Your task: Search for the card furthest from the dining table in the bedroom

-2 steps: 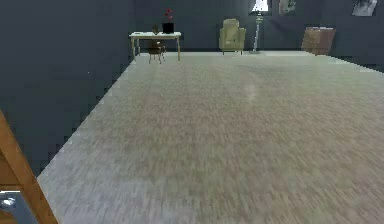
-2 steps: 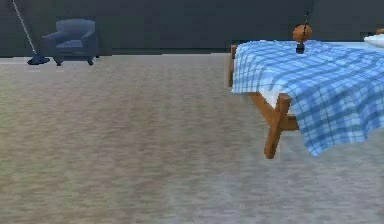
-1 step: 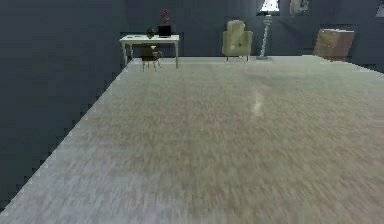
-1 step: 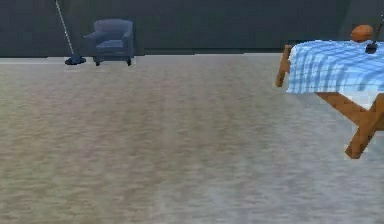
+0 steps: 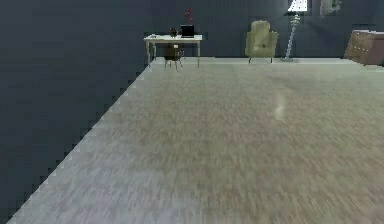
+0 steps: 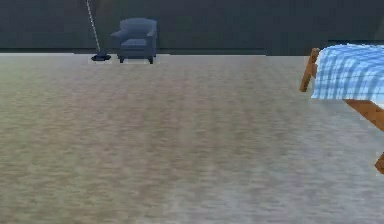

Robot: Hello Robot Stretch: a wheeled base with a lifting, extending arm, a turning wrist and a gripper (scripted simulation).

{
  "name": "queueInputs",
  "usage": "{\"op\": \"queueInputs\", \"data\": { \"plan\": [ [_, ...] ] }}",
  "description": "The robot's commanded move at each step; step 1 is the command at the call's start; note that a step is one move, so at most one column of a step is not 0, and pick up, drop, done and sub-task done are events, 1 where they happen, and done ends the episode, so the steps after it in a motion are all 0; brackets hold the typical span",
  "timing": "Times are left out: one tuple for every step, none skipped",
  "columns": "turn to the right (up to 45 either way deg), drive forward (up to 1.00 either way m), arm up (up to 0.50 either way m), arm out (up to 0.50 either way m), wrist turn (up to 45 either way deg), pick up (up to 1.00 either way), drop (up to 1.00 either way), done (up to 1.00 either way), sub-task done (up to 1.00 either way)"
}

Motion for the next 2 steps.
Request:
{"op": "queueInputs", "data": {
  "plan": [
    [0.0,1.00,0.00,0.00,0.0,0.00,0.00,0.00,0.00],
    [0.0,1.00,0.00,0.00,0.0,0.00,0.00,0.00,0.00]
  ]
}}
